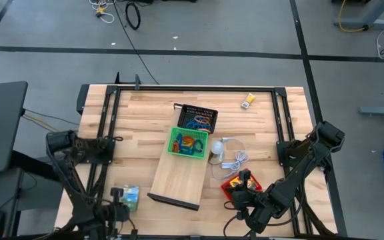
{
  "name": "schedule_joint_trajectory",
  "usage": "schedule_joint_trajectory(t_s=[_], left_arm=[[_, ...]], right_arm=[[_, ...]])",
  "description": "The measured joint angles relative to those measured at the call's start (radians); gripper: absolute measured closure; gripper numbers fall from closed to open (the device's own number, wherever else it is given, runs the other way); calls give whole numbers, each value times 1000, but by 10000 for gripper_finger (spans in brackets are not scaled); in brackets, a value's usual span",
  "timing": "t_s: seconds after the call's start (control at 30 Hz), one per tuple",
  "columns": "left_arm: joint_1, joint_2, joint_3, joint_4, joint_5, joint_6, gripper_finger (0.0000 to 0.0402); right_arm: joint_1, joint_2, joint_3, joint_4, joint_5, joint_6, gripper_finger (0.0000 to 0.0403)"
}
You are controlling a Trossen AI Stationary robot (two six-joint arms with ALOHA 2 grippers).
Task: Pick & Place Office Desk Supplies
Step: Put the box of crayon into the red bin
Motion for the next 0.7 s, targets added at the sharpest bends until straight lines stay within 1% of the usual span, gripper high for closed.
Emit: schedule_joint_trajectory(t_s=[0.03,0.17,0.27,0.4,0.47,0.6,0.7], left_arm=[[-7,17,1,5,19,-6,401],[-47,34,4,4,-1,-84,401],[-85,8,-1,21,-65,-136,393],[-123,-56,1,34,-206,-226,368],[-133,-78,1,33,-245,-258,355],[-128,-87,-1,-56,-244,-362,334],[-111,-75,-7,-120,-196,-451,329]], right_arm=[[0,0,0,0,0,0,403],[0,0,0,0,-7,0,403],[0,0,0,0,-19,0,403],[0,0,0,4,-28,3,403],[0,0,0,9,-28,3,403],[0,0,0,14,-27,0,403],[-1,0,0,18,-27,1,403]])
